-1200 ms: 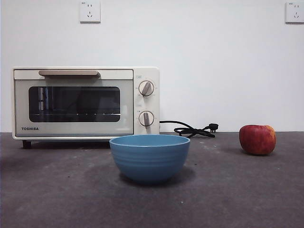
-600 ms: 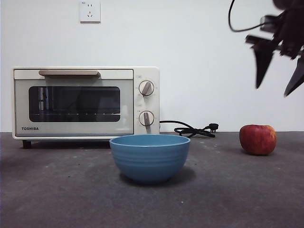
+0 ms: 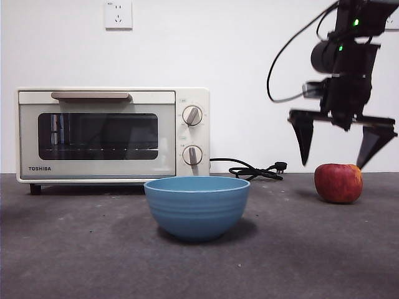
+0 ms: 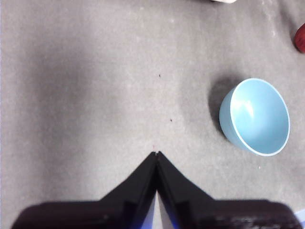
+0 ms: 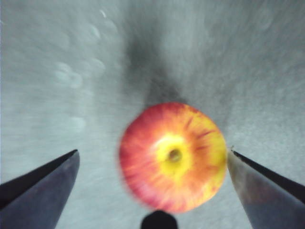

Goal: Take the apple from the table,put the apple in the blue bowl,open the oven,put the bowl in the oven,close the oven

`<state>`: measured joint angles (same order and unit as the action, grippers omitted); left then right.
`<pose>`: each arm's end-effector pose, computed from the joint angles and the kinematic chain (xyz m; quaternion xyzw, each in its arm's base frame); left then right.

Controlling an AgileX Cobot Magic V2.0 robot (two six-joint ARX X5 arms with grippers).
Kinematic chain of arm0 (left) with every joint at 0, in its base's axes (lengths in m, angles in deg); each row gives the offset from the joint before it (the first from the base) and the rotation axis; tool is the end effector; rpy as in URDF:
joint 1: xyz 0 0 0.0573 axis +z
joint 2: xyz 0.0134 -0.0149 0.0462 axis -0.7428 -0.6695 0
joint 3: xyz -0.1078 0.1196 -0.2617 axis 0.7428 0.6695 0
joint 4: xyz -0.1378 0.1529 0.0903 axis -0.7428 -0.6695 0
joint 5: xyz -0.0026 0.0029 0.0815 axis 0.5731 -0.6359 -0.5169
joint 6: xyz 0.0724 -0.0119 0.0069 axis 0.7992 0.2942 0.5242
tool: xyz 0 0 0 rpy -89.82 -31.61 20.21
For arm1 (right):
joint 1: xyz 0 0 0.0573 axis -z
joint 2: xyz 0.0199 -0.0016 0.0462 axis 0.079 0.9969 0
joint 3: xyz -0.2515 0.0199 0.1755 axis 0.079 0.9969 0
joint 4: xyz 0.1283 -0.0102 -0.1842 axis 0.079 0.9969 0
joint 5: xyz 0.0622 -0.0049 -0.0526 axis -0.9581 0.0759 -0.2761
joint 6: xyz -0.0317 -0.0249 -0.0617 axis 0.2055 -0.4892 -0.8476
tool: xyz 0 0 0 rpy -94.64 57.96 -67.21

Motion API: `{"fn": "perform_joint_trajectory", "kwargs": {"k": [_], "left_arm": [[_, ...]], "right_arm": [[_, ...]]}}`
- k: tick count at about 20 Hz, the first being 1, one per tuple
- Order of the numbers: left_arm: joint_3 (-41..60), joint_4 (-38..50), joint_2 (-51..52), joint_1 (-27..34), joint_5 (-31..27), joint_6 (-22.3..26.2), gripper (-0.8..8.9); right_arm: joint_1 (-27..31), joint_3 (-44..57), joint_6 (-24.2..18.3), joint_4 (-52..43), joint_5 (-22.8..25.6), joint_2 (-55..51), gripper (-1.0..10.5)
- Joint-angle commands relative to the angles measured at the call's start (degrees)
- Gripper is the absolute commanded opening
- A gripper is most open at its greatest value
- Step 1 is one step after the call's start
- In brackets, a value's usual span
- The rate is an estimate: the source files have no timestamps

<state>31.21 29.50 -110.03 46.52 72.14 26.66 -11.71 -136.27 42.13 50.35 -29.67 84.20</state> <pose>0.1196 -0.0228 0.3054 -0.1518 0.4527 -0.1248 0.8697 0.4282 0.0554 0.2408 0.0141 0.5913 0.0299 0.8058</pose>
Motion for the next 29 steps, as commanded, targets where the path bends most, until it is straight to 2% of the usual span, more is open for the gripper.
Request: {"fn": "perform_joint_trajectory", "kwargs": {"k": [1,7,12,13,14,15,18,20,23,29], "left_arm": [[0.0,-0.4,-0.1,-0.2,0.0,0.7,-0.04],[0.0,-0.6,-0.1,-0.2,0.0,0.7,-0.04],[0.0,-0.4,-0.1,-0.1,-0.5,0.7,-0.04],[0.0,-0.3,-0.1,-0.1,-0.5,0.7,-0.04],[0.0,-0.3,-0.1,-0.1,-0.5,0.7,-0.04],[0.0,-0.2,-0.3,-0.1,-0.5,0.7,-0.04],[0.0,-0.2,-0.7,-0.2,-0.5,0.7,-0.04],[0.0,-0.2,-1.0,-0.2,-0.4,0.9,-0.04],[0.0,-0.1,-1.5,-0.2,-0.4,1.7,-0.04],[0.0,-0.2,-1.6,-0.2,-0.4,2.0,-0.04]], "right_arm": [[0.0,-0.1,-0.4,0.6,1.7,2.7,6.3],[0.0,-0.1,-0.3,-1.1,1.6,4.6,6.1],[0.0,-0.1,-0.1,-1.1,1.4,5.4,2.9],[0.0,-0.1,-0.1,-1.1,1.4,5.4,1.2],[0.0,-0.1,-0.1,-1.2,1.4,5.4,0.2],[0.0,-0.1,-0.3,-1.0,1.3,5.4,0.0],[0.0,-0.7,-0.3,0.1,1.6,4.9,0.0],[0.0,-2.9,-0.3,4.3,1.1,4.0,0.0],[-0.9,-5.5,-1.1,9.5,-2.2,1.1,0.0],[-8.5,-5.5,-1.2,13.7,-3.2,-6.1,0.0]]}}
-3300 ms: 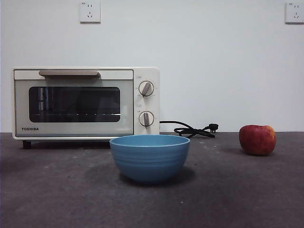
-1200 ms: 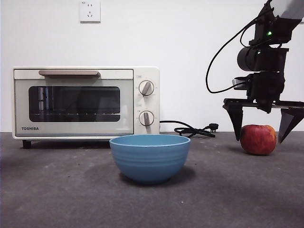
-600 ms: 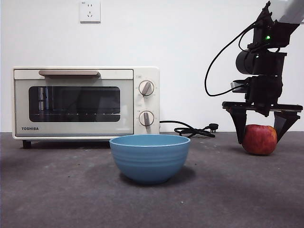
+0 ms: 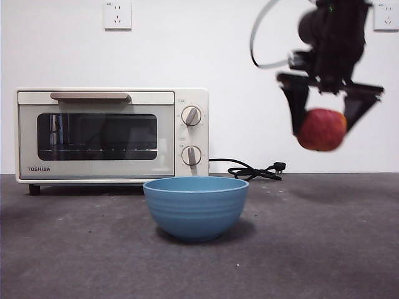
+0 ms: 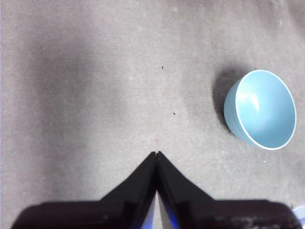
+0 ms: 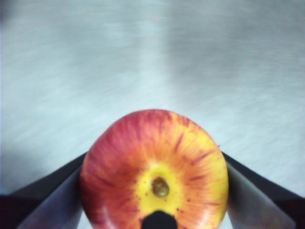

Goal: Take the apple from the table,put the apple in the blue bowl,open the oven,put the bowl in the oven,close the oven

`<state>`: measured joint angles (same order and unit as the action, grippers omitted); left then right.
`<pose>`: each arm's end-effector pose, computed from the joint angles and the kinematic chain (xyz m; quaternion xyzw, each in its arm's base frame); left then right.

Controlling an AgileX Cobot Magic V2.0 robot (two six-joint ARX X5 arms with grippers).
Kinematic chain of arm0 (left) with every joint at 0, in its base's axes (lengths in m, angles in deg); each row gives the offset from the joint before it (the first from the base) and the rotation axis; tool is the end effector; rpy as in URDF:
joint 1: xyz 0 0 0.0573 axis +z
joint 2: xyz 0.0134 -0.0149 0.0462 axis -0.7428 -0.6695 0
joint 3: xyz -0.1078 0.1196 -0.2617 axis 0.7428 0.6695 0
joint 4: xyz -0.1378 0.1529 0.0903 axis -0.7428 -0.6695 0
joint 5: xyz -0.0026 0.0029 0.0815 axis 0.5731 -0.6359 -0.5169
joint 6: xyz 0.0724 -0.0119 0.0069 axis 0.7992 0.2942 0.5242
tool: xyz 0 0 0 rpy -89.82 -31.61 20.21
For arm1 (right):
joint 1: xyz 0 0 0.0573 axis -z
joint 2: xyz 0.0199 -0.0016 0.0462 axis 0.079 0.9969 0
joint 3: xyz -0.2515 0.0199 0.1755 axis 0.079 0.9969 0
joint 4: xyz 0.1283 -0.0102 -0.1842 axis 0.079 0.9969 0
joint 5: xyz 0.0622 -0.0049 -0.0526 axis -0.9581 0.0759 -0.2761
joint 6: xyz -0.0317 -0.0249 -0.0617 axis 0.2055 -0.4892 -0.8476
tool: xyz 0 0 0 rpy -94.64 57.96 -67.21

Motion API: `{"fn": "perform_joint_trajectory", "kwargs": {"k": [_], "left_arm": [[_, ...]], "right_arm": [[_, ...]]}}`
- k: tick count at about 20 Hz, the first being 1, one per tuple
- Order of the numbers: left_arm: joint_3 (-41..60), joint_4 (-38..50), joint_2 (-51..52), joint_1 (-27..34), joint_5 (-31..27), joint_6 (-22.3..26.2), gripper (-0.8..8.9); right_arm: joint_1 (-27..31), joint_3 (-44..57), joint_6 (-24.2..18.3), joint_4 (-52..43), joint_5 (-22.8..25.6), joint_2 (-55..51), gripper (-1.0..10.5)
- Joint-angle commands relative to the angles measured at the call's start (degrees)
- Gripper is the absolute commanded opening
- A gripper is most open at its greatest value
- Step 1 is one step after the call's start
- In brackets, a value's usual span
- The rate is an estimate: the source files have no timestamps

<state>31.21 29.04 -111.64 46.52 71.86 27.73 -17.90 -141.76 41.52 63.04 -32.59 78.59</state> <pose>0.1245 -0.0227 0.3018 -0.1445 0.4673 -0.1241 0.8634 0.3876 0.0967 0.2966 -0.0085 0.6042 0.0950 0.7911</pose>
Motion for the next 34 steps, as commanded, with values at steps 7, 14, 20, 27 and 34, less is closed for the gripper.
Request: {"fn": "perform_joint_trajectory", "kwargs": {"k": [7,14,20,27,34], "left_arm": [[0.0,-0.5,0.0,-0.2,-0.1,1.5,-0.04],[0.0,-4.9,0.0,-0.2,-0.1,4.0,-0.04],[0.0,-6.2,0.0,-0.2,-0.2,4.8,-0.04],[0.0,-5.7,0.0,-0.2,-0.2,4.8,-0.04],[0.0,-5.7,0.0,-0.2,-0.2,4.8,-0.04]], "right_arm": [[-18.1,0.3,-1.5,5.7,-0.2,-1.7,0.0],[-32.0,2.3,0.1,-0.5,0.2,-1.7,0.0],[-33.9,12.2,3.3,-9.6,4.5,-1.7,0.0],[-33.7,23.6,3.6,-20.1,5.3,-1.7,0.0],[-33.6,24.3,3.6,-20.3,5.3,-1.7,0.2]]}}
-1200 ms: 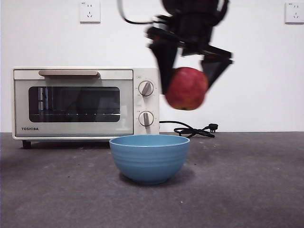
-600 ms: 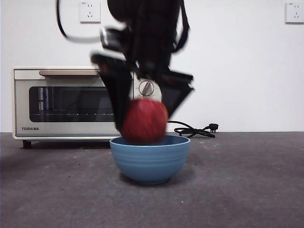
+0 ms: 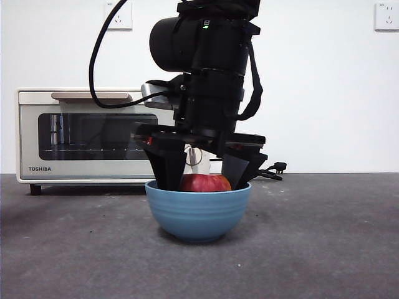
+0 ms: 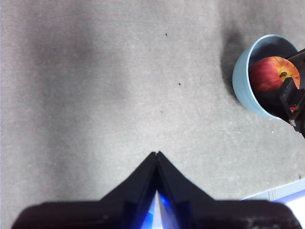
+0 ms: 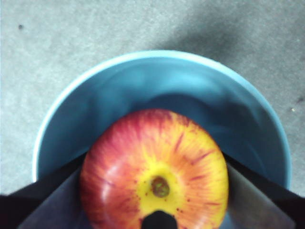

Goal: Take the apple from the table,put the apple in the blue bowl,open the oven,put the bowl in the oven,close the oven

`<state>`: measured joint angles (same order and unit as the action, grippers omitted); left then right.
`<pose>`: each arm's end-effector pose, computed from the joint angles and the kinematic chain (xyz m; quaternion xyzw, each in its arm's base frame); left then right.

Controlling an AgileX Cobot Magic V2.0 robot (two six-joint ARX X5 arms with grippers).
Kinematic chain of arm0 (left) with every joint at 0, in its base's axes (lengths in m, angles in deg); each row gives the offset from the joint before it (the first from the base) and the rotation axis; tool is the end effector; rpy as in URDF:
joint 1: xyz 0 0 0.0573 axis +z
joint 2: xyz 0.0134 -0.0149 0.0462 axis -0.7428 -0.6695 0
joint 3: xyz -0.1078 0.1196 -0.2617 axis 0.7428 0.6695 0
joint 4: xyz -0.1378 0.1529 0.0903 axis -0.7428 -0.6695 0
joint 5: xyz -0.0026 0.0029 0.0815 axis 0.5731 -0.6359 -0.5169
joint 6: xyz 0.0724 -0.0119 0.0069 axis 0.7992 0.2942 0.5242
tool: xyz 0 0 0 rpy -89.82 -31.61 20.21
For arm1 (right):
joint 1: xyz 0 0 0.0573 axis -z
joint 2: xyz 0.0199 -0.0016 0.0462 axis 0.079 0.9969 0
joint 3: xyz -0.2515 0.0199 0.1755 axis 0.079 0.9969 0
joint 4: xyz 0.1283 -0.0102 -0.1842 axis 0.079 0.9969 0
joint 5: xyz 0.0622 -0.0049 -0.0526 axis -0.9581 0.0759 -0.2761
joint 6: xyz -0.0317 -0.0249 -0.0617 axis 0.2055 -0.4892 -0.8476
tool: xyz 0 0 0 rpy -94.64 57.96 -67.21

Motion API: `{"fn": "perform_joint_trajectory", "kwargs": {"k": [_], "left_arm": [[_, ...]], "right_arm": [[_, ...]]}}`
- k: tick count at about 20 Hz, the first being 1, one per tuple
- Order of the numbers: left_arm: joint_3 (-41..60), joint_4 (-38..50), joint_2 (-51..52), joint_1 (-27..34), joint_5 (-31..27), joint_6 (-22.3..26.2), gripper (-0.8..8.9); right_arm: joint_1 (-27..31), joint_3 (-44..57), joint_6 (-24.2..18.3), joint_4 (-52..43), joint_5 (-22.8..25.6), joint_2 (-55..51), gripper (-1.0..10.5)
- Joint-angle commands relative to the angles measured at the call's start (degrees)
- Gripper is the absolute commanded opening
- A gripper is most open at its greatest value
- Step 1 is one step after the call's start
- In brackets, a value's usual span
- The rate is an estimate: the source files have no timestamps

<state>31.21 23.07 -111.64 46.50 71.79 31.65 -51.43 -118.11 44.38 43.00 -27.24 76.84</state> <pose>0.1137 -0.0224 0.2951 -0.1205 0.5075 -0.1328 0.8428 0.2621 0.2787 0.2137 -0.1947 0.5821 0.2668 0.7430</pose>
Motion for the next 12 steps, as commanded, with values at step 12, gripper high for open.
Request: {"fn": "perform_joint_trajectory", "kwargs": {"k": [12], "left_arm": [[0.0,0.2,0.0,-0.1,-0.1,0.9,-0.04]], "right_arm": [[0.1,0.6,3.0,-0.2,0.0,0.0,5.1]]}}
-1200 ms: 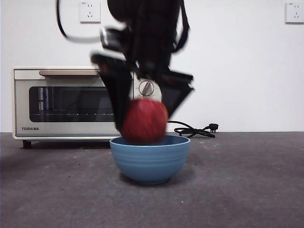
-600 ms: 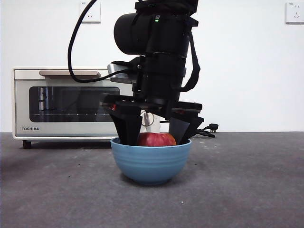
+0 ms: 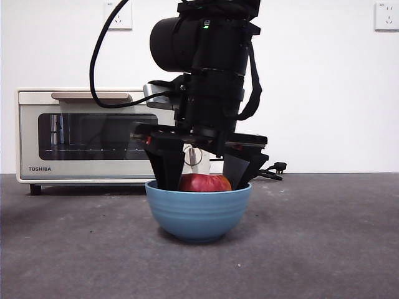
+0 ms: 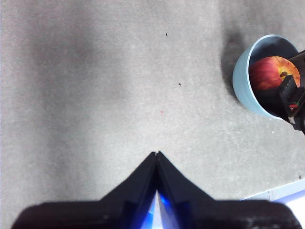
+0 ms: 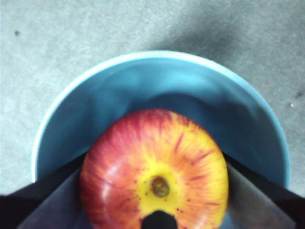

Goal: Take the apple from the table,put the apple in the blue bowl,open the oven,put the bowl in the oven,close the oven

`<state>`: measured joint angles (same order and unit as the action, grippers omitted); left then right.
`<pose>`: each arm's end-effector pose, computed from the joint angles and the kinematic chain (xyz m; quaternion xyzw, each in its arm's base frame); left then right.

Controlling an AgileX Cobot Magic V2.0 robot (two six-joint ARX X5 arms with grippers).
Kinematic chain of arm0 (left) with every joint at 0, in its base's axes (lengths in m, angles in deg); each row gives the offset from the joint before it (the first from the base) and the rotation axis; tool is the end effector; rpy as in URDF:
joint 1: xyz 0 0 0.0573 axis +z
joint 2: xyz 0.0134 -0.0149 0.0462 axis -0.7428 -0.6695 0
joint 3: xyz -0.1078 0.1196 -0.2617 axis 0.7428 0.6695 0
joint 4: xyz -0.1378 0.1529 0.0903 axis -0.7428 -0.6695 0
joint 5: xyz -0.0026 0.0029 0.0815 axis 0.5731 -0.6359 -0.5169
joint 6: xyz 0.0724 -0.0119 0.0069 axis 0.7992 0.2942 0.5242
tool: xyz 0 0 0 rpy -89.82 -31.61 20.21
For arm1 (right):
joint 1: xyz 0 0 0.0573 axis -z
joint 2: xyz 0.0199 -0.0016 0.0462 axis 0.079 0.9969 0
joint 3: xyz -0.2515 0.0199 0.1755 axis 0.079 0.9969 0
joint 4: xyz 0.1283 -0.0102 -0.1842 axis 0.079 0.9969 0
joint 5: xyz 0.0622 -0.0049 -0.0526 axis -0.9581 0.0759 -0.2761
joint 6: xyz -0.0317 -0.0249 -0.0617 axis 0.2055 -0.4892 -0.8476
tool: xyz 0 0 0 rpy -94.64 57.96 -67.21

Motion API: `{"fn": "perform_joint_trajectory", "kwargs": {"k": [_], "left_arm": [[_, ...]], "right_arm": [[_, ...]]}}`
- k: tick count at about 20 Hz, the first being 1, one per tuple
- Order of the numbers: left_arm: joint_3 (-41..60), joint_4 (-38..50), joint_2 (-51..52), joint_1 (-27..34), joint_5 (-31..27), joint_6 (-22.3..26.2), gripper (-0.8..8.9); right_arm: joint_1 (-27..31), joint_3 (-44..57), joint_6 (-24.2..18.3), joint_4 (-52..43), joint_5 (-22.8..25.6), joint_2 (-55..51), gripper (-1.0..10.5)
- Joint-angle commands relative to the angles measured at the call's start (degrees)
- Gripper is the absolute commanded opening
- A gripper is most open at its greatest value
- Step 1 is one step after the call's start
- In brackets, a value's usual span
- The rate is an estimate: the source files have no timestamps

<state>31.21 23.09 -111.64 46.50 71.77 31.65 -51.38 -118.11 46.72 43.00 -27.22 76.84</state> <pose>0.1137 -0.0223 0.2951 -0.1204 0.5074 -0.1327 0.8429 0.2624 0.2785 0.2137 -0.1794 0.5874 0.2544 0.7470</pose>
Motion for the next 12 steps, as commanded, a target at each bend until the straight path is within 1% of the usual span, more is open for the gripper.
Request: {"fn": "perform_joint_trajectory", "kwargs": {"k": [1,6,12], "left_arm": [[0.0,0.2,0.0,-0.1,-0.1,0.9,-0.04],[0.0,0.2,0.0,-0.1,-0.1,1.1,-0.04],[0.0,1.3,0.0,-0.1,-0.1,1.3,-0.04]], "right_arm": [[0.0,0.5,0.7,-0.1,0.0,0.0,5.1],[-0.1,-2.1,1.3,2.1,0.0,-0.6,5.1],[-0.1,-7.5,1.3,8.2,0.3,-3.4,5.0]]}}
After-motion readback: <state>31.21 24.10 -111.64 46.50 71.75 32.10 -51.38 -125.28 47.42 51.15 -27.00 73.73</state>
